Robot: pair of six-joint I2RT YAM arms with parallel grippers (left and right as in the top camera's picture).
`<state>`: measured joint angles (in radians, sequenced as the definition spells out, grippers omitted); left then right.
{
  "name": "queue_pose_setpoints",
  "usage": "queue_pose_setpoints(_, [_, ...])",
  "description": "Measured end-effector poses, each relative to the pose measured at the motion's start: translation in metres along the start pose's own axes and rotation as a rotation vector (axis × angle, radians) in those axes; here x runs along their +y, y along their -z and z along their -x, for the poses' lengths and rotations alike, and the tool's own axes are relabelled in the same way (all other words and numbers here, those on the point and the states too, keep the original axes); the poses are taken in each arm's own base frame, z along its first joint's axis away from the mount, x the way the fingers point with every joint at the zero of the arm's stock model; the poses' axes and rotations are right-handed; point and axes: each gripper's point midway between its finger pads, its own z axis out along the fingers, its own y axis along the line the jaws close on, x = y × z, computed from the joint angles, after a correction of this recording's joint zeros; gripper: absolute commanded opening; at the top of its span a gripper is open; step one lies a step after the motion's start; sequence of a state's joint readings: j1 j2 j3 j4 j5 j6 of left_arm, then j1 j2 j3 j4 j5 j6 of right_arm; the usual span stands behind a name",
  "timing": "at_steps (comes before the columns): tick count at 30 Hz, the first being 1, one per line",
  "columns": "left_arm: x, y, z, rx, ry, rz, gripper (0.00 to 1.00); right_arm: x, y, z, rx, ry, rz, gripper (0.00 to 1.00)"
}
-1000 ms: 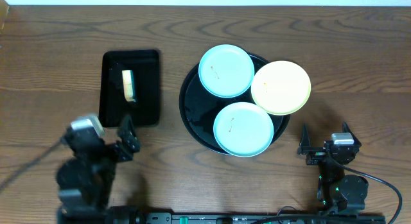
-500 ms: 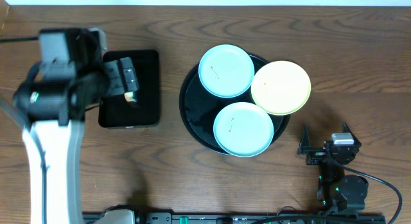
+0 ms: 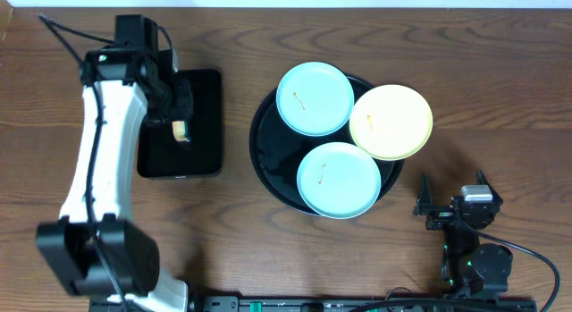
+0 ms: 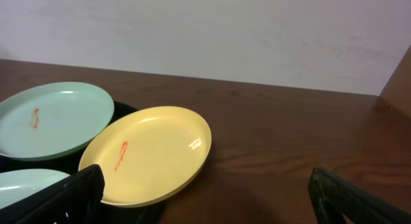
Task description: Clean dirty plates on tray and stack at the side
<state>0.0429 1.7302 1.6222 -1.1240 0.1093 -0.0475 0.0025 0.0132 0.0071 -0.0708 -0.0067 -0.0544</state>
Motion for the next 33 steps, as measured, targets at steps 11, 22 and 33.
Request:
queue_pose_setpoints(11, [0.015, -0.077, 0.021, 0.06, 0.002, 0.081, 0.39, 0.0, 0.0, 0.0, 0.0, 0.0, 0.0, 0.99])
queue_pose_setpoints(22, [0.035, -0.128, 0.014, 0.145, -0.004, 0.186, 0.4, 0.0, 0.0, 0.0, 0.0, 0.0, 0.0, 0.99])
queue_pose_setpoints(33, [0.037, -0.13, 0.02, 0.124, -0.001, 0.201, 0.19, 0.0, 0.0, 0.0, 0.0, 0.0, 0.0, 0.99])
